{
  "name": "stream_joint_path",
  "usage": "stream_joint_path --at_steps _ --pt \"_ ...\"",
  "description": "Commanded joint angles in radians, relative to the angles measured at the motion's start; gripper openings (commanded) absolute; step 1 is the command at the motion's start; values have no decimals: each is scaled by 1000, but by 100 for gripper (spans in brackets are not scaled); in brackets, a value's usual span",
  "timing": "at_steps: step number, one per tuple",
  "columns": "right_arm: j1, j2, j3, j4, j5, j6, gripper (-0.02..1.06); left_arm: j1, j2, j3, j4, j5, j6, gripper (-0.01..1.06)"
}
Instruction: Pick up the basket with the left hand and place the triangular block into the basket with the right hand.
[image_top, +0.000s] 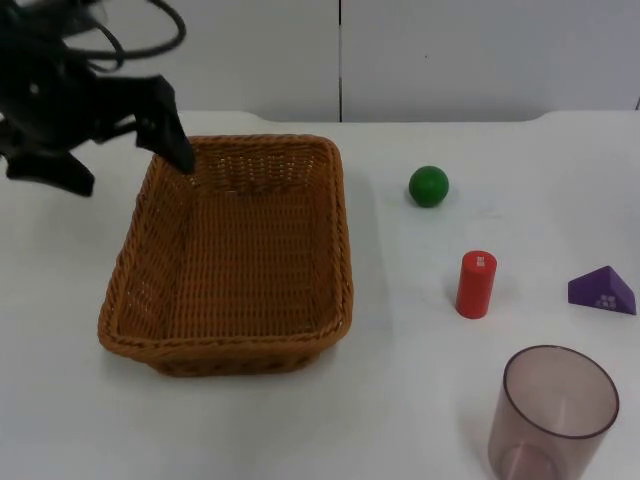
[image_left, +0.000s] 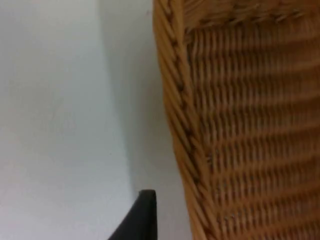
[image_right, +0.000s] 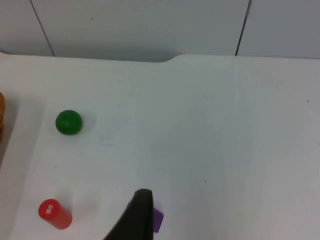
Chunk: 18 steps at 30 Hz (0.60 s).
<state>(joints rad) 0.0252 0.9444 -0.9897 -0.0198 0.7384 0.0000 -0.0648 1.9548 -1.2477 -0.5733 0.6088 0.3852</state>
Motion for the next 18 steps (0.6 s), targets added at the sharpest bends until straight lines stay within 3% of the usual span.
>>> stream_joint_path --at_steps 1,11,18 --pt "-2 -2 -6 -4 4 -12 93 -5 44 -22 -14 8 7 97" --pt "-2 -2 -6 -4 4 -12 93 -5 166 -33 -21 -14 21 97" --pt "-2 -2 -6 -4 4 -12 93 -5 190 -33 -21 -38 21 89"
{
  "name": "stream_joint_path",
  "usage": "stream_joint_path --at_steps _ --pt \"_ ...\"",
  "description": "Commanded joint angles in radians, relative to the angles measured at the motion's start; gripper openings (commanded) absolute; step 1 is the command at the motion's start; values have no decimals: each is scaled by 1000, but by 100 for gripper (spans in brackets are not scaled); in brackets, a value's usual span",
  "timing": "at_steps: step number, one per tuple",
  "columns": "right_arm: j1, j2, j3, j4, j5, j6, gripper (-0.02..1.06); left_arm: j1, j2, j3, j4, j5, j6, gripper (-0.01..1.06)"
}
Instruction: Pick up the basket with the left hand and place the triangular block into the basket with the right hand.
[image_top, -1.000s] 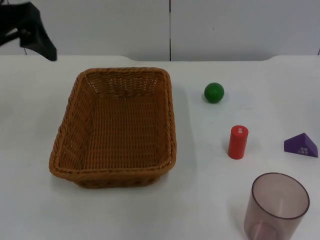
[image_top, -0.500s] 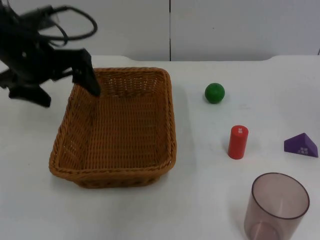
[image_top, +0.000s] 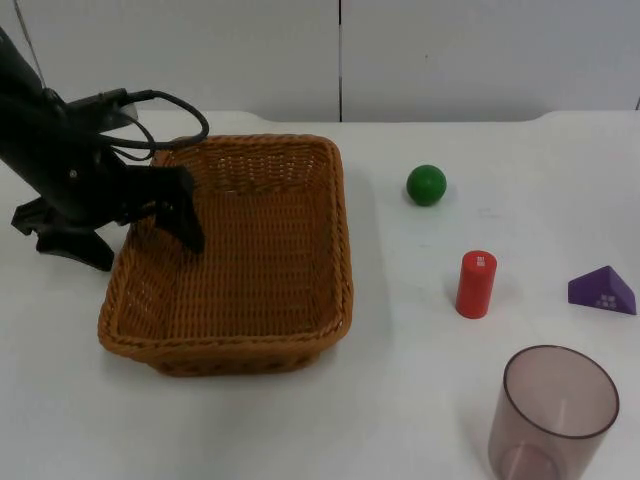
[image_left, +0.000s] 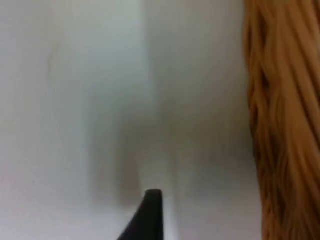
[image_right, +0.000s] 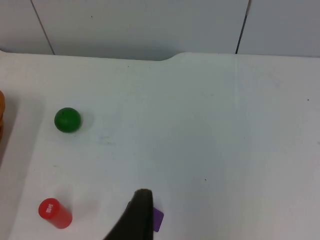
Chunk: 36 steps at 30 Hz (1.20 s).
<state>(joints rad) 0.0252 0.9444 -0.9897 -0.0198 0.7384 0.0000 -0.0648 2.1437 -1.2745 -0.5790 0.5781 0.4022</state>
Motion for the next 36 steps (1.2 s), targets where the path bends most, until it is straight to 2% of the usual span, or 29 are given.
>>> stream_joint_path --at_steps 1,4,5,9,10,11,16,19,29,36 --pt "-2 -2 -6 -4 4 -12 93 -5 4 -6 -15 -9 4 84" --pt "-2 -2 -6 -4 0 -12 93 -5 15 -6 -15 -9 4 63" --pt "-2 -2 -6 -4 0 -12 93 -5 15 -6 -15 -9 4 63" --pt "-2 -2 -6 -34 -6 -10 93 -5 20 -6 -15 -9 2 36" --pt "-2 -2 -6 -34 -6 -10 93 -5 20 -6 -15 -9 2 36" --pt "-2 -2 -6 -51 -6 0 93 -5 20 -6 -15 -3 2 27" --pt "-2 -2 -6 -56 -6 12 93 -5 20 -6 -15 23 -5 6" --pt "-2 -2 -6 -56 -6 12 93 -5 18 -6 -17 47 -19 0" --pt "-2 -2 -6 -56 -4 11 93 -5 -84 -6 -66 106 -19 0" --pt "-2 -2 -6 -56 -4 11 93 -5 -199 -6 -132 184 -19 0"
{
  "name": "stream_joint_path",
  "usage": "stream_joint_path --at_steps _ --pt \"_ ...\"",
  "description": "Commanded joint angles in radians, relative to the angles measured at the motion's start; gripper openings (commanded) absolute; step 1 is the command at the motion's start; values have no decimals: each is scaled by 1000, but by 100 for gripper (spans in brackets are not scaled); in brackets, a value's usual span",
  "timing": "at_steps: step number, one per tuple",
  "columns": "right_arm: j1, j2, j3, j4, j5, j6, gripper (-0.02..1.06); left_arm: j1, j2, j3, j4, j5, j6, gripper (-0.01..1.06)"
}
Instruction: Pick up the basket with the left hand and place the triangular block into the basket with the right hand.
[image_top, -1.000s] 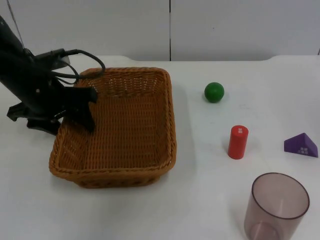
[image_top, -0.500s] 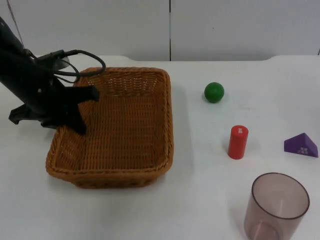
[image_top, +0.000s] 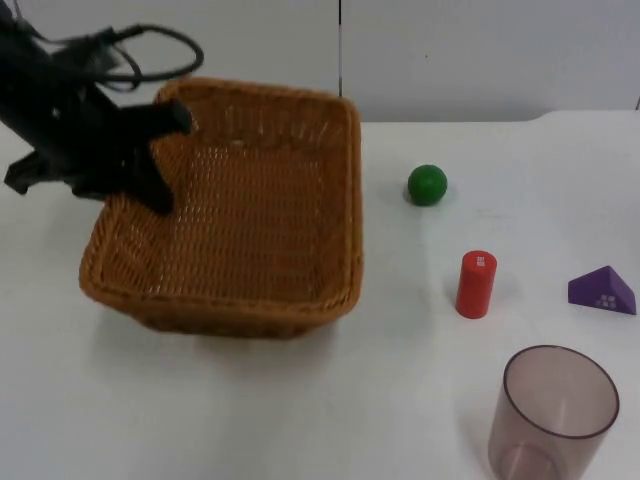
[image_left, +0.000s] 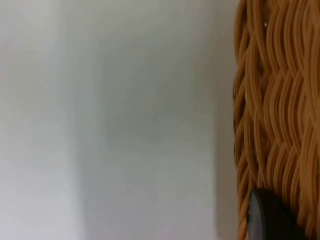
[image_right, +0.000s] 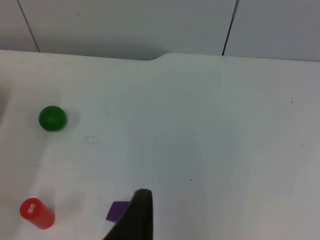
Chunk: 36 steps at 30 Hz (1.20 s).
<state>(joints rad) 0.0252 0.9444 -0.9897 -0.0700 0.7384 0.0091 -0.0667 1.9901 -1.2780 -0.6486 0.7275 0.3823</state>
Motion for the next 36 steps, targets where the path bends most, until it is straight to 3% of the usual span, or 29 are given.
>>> stream_joint_path --at_steps 1,15,25,29,32,35,36 --pt "-2 -2 -6 -6 -4 2 93 -3 -67 -2 -77 46 1 0" --pt "-2 -2 -6 -6 -28 -9 93 -3 -188 -2 -123 172 -68 0" --pt "-2 49 -6 -2 -28 -107 93 -3 -188 -2 -118 173 -73 0" --pt "-2 120 -6 13 -33 -193 93 -3 -188 -2 -118 173 -73 0" --pt "-2 213 -6 18 -65 -350 93 -3 -188 -2 -118 173 -66 0" --pt "-2 244 -6 30 -84 -409 93 -3 -188 -2 -118 173 -66 0" --pt "-2 287 -6 57 -107 -474 93 -3 -188 -2 -118 173 -65 0"
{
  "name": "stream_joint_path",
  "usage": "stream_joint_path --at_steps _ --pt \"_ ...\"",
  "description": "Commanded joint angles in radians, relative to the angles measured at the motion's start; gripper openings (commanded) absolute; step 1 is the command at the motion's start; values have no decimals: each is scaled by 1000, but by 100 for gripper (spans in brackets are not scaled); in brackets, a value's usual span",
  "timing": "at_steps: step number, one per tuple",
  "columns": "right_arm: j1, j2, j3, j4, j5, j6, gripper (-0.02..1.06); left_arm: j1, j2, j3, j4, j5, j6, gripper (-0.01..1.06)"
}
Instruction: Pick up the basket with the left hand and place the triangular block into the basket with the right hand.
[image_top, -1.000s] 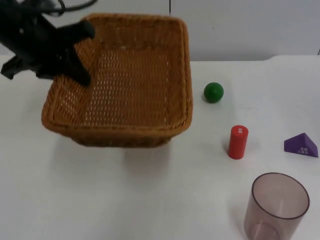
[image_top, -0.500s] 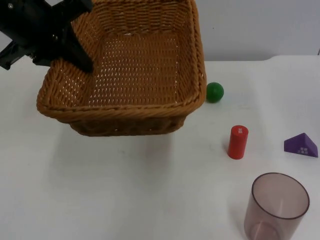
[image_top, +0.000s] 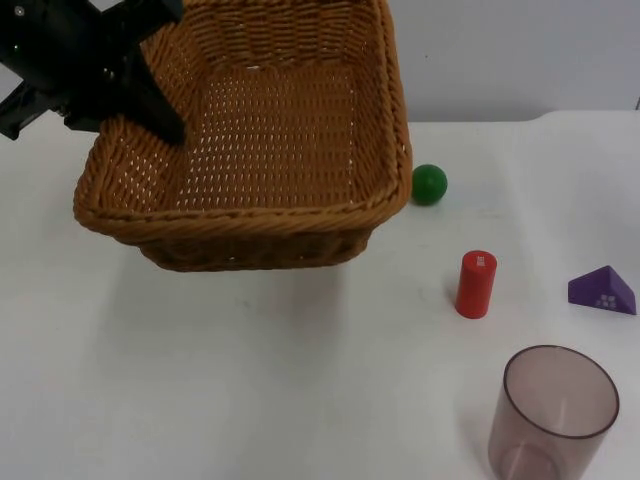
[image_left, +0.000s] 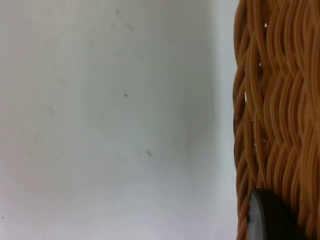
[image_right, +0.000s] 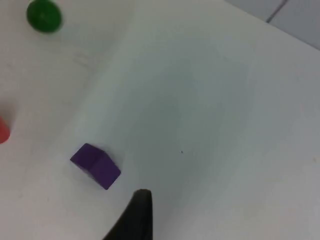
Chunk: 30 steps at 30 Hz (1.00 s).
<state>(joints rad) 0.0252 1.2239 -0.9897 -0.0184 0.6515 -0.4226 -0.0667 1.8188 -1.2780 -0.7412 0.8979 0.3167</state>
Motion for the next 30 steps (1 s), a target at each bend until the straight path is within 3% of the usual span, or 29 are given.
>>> stream_joint_path --at_steps 1,8,12,18,24,30 --pt "-2 36 -6 35 -46 -82 93 -3 -17 -2 -26 2 7 0" --pt "-2 182 -6 145 -95 -269 93 -3 -17 -2 -26 2 19 0" --pt "-2 315 -6 271 -97 -479 93 -3 -17 -2 -26 2 19 0" --pt "-2 450 -9 387 -101 -649 93 -3 -17 -2 -26 2 19 0" --pt "-2 559 -61 425 -76 -710 93 -3 -17 -2 -29 2 17 0" --pt "-2 670 -186 425 18 -742 93 -3 -17 -2 -33 2 8 0"
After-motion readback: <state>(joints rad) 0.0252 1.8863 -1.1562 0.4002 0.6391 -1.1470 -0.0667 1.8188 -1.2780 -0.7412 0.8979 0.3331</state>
